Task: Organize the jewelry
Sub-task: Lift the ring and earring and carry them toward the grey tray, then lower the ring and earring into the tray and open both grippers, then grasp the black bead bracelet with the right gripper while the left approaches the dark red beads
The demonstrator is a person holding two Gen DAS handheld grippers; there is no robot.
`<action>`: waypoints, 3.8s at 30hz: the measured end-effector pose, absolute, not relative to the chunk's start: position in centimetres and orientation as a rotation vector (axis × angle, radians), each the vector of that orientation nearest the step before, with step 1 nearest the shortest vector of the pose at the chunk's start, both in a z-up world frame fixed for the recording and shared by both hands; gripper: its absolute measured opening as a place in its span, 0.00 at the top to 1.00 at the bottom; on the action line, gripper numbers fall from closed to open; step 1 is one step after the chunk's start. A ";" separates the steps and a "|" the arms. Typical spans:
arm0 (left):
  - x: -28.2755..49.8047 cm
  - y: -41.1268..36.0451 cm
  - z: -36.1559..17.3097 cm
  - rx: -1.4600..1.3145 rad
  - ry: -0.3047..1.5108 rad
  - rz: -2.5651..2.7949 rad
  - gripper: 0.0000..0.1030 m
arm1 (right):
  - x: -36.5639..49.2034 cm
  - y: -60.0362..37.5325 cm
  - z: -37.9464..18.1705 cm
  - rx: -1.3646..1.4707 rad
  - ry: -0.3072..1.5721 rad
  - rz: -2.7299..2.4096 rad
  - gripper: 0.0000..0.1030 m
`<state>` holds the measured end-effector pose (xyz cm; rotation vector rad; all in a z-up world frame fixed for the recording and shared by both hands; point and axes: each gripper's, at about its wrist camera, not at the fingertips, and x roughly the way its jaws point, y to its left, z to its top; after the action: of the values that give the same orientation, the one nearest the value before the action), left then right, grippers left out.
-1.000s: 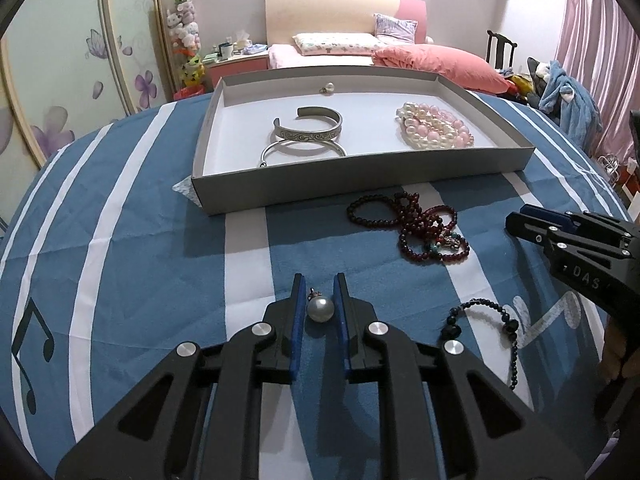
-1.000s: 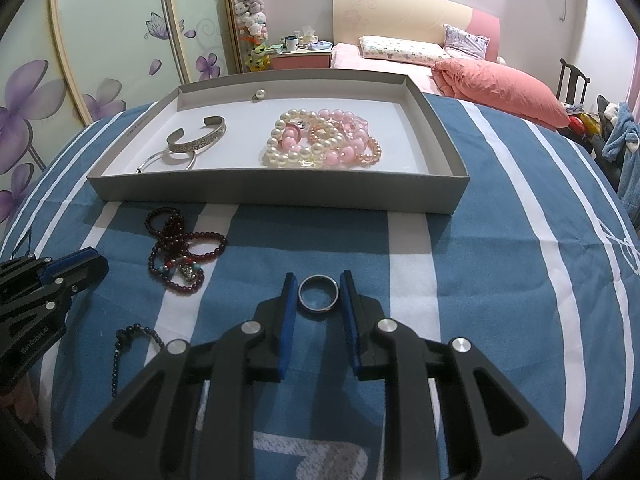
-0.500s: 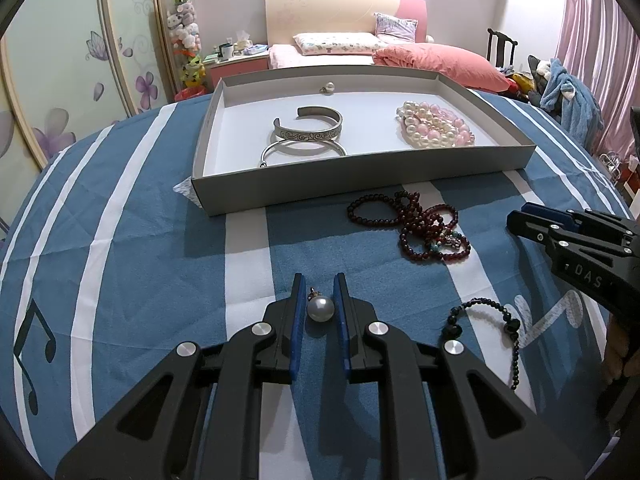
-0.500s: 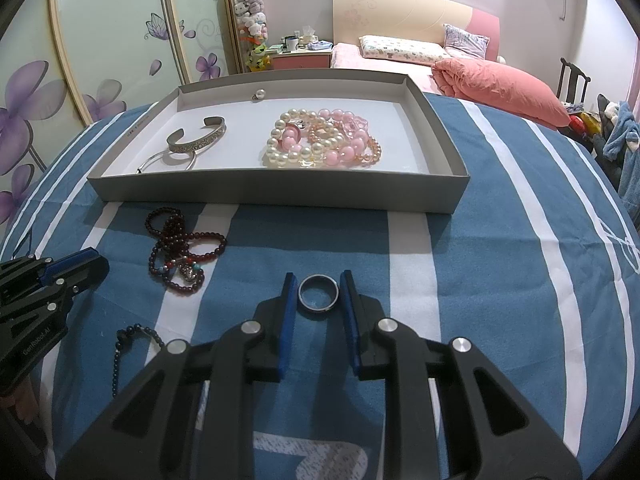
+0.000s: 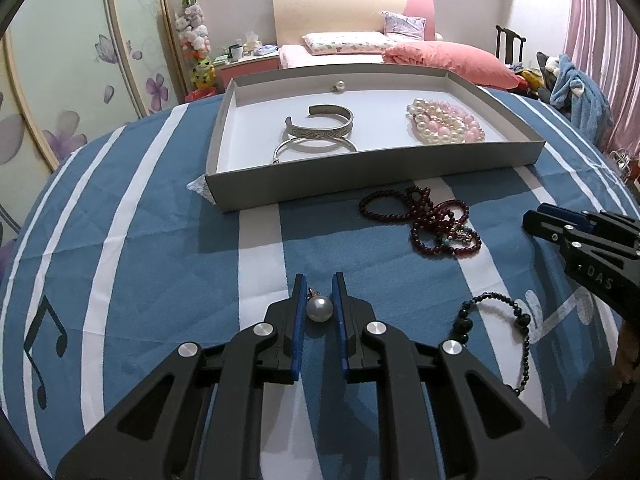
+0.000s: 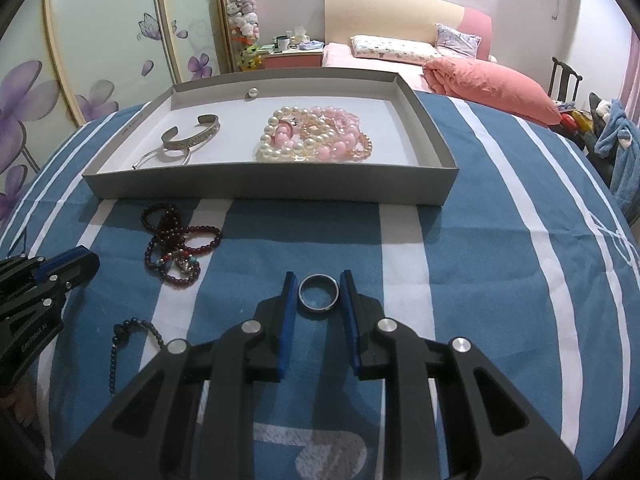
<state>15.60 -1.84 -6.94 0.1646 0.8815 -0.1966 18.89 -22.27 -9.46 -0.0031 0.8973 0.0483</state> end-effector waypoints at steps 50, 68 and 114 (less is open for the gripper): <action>13.0 -1.9 2.1 0.028 0.360 -0.089 0.87 | 14.3 -20.9 1.2 0.066 0.281 0.027 0.79; 17.2 -3.1 1.4 0.026 0.352 -0.104 0.86 | 19.6 -21.1 0.7 0.067 0.282 0.010 0.79; 17.8 3.5 0.8 -0.116 0.547 -0.156 0.69 | 20.8 -23.1 -4.0 0.138 0.657 0.149 0.65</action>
<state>17.82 3.49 0.83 -0.1164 0.5475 -0.1562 20.75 -23.13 -4.05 0.1379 0.6568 0.1495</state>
